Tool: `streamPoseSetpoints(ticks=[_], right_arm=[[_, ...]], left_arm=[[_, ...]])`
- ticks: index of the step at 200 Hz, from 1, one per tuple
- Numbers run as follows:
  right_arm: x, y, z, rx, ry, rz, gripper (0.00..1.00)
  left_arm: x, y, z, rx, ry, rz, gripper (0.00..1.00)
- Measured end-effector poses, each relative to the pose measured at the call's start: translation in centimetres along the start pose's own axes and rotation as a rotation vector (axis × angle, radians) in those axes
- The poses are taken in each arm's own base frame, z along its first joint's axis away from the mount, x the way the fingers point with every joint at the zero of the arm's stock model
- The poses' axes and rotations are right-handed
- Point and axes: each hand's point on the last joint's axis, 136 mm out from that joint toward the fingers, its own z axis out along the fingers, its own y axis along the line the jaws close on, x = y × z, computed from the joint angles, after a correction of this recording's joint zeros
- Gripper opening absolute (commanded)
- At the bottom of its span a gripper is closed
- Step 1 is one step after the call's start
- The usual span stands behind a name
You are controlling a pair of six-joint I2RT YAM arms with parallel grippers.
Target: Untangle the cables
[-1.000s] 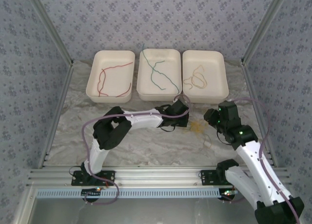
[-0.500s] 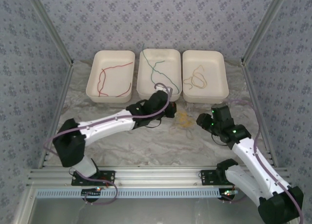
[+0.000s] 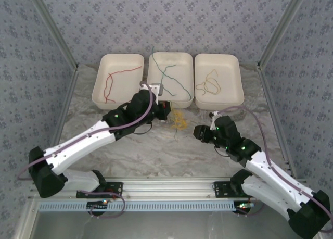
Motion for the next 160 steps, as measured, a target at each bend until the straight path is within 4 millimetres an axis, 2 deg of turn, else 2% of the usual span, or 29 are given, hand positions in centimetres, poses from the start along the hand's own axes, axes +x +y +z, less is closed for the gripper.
streamPoseSetpoints(ticks=[23,54,97,127,160], right_arm=[[-0.3,3.3,-0.4,-0.115,-0.035,-0.105,0.33],[-1.7,5.6,-0.5,-0.172,-0.077,-0.157,0.35],[-4.4,9.5,1.0,-0.234,-0.077,-0.167,0.37],[-5.0,10.7,2.0,-0.259,-0.063,-0.151,0.36],[-5.8,11.6,3.0,-0.264,-0.050,-0.131,0.28]], left_arm=[[-0.3,0.1,-1.0,0.008,0.001,0.030,0.00],[0.2,0.0,-1.4,0.028,0.029,0.073,0.00],[0.1,-0.8,-2.7,0.080,0.033,0.107,0.00],[0.6,-0.5,-2.9,0.086,0.041,0.116,0.00],[1.0,-0.2,-2.8,0.083,0.053,0.117,0.00]])
